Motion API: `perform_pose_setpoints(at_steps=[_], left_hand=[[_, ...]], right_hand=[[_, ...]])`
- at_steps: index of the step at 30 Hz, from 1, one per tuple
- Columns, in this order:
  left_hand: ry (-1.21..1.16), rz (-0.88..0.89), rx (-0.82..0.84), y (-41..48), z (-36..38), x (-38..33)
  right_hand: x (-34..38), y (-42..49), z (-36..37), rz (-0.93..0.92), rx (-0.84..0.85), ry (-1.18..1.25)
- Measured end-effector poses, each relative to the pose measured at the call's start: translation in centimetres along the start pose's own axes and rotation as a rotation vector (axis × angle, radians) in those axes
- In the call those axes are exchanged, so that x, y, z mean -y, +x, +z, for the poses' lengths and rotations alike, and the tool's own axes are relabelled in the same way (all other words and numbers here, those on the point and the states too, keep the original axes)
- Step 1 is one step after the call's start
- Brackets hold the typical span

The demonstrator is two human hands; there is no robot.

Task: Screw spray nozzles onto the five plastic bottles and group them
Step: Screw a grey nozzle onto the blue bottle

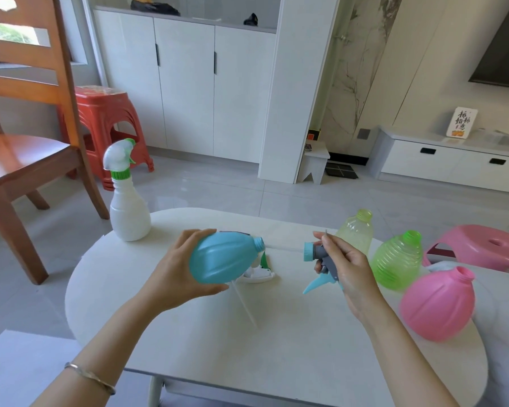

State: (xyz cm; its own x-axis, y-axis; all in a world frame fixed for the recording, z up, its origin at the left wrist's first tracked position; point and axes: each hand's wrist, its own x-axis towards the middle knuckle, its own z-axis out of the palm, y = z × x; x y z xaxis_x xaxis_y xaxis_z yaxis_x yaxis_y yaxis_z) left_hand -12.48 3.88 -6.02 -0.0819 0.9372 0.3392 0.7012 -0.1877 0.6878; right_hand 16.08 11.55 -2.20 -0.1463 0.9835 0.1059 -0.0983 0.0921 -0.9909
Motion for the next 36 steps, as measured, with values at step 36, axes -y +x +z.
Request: perform_pose_setpoints(at_steps=[36], left_hand=[[-0.946, -0.498, 0.137, 0.7, 2.4, -3.7]], right_hand=[[-0.5, 0.4, 5.3, 0.172, -0.062, 0.468]])
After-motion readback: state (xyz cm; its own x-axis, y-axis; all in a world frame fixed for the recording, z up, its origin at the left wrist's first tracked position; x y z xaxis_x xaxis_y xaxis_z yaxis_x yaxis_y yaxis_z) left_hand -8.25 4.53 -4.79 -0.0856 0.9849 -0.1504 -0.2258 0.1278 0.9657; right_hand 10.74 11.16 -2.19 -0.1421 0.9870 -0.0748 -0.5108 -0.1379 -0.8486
